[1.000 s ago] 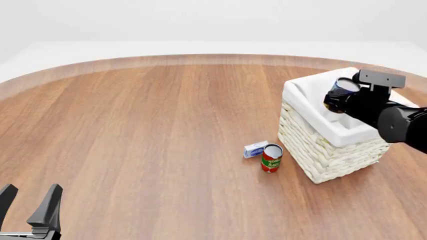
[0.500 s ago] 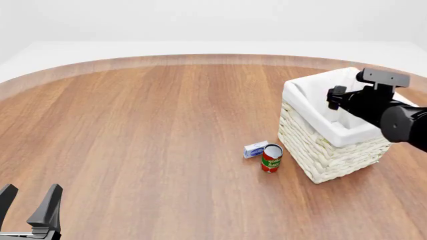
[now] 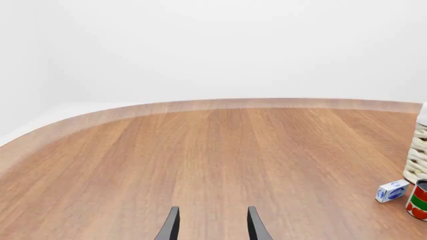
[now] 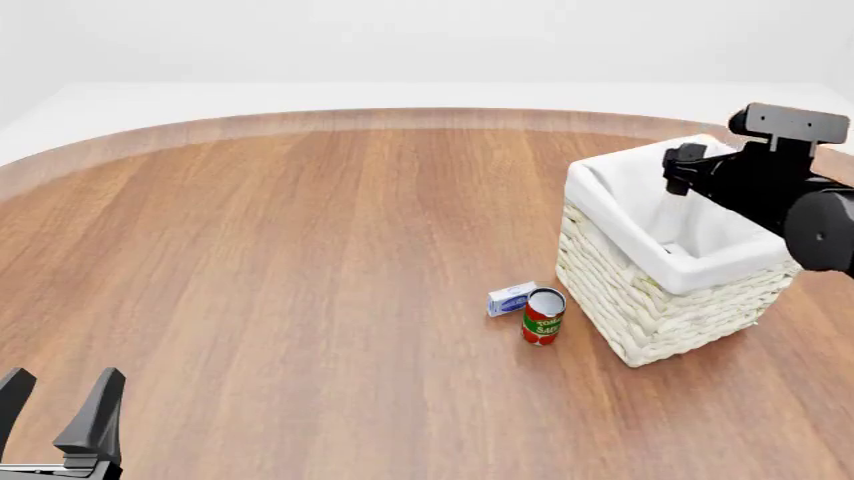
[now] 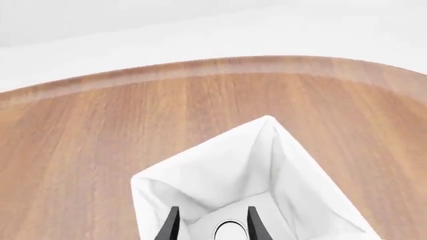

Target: Pick up the alphabet soup and the cream cheese box, and put them in the basket.

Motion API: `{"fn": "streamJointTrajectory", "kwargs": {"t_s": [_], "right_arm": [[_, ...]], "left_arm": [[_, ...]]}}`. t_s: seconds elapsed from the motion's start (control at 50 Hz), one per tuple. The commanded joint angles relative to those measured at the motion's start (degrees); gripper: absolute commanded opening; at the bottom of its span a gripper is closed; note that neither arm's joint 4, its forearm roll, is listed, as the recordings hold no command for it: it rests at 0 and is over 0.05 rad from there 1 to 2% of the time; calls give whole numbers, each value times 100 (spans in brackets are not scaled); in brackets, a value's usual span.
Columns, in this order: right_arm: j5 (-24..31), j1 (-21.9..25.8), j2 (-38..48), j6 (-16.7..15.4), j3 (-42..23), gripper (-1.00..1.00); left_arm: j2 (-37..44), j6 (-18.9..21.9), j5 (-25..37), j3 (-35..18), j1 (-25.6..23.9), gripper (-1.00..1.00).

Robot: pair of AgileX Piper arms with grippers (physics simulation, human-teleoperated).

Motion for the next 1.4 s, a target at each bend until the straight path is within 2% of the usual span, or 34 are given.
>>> {"fn": "streamJointTrajectory", "kwargs": {"t_s": [0.02, 0.14, 0.22, 0.32, 0.42, 0.54, 0.6, 0.72, 0.84, 0.96, 1.0, 1.08, 1.12, 1.24, 1.26, 1.4], "right_arm": [[313, 209, -492, -428, -237, 100], [478, 402, -733, -728, -332, 100], [603, 373, -762, -760, -445, 100], [1014, 369, -1063, -973, -682, 100], [1379, 583, -1292, -1164, -809, 100], [1597, 932, -1408, -1625, -895, 100], [1693, 1022, -1423, -1647, -988, 100], [1934, 1305, -1475, -1927, -1204, 100], [2288, 1631, -1374, -2322, -1527, 100], [2573, 1854, -1294, -2392, -1879, 100], [2619, 1928, -1245, -2556, -1917, 100], [2715, 2068, -1151, -2610, -2063, 100], [2798, 2187, -1065, -2801, -2069, 100], [3127, 2315, -844, -3090, -2445, 100], [3157, 2341, -816, -3243, -2455, 100], [3478, 2642, -564, -3464, -2754, 100]], "left_arm": [[0, 0, 0, 0, 0, 100], [0, 0, 0, 0, 1, 100], [-1, -1, 0, 0, 0, 100], [0, 0, 0, 0, 1, 100], [0, -1, 0, 0, 0, 100], [-1, -1, 0, 0, 2, 100], [0, 1, 0, 0, 1, 100], [-1, -1, 0, 0, 0, 100], [-1, 2, 0, 0, 1, 100], [-1, 0, 0, 0, 0, 100], [0, -1, 0, 0, 1, 100], [1, -1, 0, 0, -1, 100], [-1, 1, 0, 0, -1, 100], [-1, 2, 0, 0, 0, 100], [0, 0, 0, 0, 1, 100], [0, -1, 0, 0, 1, 100]]}}
